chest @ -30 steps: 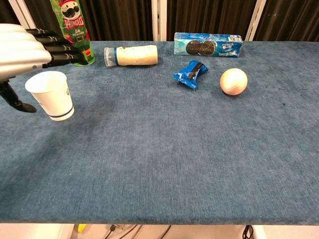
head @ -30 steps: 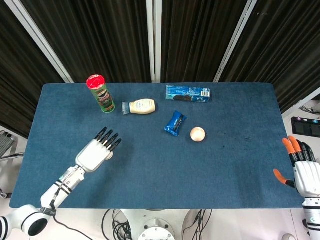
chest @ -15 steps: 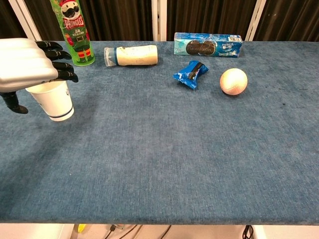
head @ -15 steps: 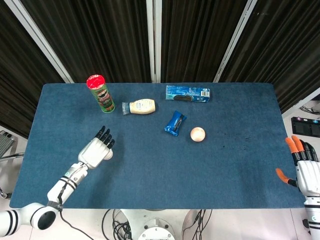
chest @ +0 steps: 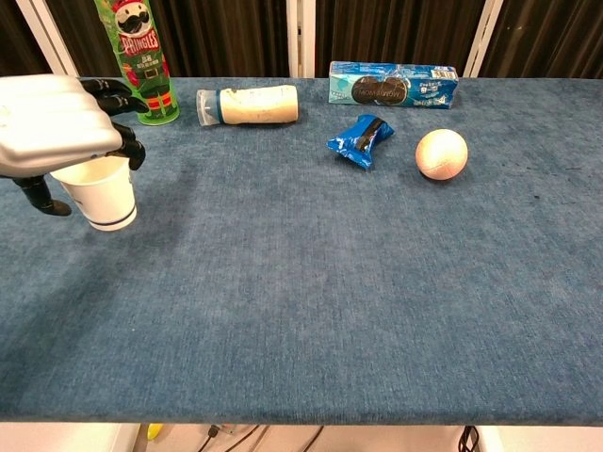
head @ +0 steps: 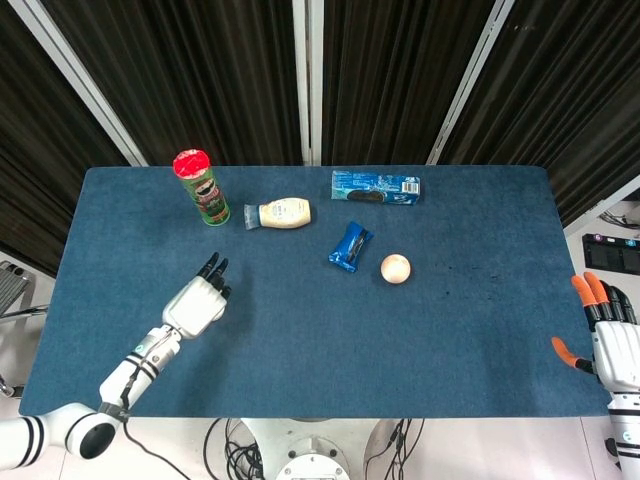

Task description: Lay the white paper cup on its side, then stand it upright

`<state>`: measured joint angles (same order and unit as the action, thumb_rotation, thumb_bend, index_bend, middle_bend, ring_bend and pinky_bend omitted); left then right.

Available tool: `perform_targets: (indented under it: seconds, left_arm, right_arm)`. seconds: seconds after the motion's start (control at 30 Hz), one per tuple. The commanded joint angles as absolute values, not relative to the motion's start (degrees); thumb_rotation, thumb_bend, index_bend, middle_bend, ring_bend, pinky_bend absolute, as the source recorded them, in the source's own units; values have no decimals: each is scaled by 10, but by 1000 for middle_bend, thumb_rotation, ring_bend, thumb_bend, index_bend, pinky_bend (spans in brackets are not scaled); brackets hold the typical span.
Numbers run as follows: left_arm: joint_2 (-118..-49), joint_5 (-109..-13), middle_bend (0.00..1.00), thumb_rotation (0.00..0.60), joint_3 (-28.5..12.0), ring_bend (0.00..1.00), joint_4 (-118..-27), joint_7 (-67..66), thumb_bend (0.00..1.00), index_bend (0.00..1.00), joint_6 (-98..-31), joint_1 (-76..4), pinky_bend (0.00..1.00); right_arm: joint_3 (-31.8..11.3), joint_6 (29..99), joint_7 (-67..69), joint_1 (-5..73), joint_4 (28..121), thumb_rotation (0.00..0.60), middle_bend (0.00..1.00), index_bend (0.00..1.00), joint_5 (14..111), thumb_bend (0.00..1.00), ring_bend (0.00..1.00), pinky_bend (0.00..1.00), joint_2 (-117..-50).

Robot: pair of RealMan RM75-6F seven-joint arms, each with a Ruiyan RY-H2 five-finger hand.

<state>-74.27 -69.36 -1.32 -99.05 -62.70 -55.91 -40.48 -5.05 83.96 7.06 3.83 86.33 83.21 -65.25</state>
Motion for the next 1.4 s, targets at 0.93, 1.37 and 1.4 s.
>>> perform_targets:
  seconds: [0.93,1.37,1.4]
  left_arm:
    - [-942,-864,439,600,-37,33,-621,465,165,423,-709,-306,0]
    - [-1019,-887,422,600,-24,33,-493,514,165,407,-741,-293,0]
    - [-1021,-889,416,600,-22,33,-489,514,164,401,-742,-292,0]
  right_arm:
    - [-50,828,58,42,872,600,0,0,826,188,0,0,-654]
    - [-50,827,64,41,871,600,0,0,824,188,0,0,-652]
    - [-50,827,64,41,871,600,0,0,824,188,0,0,-652]
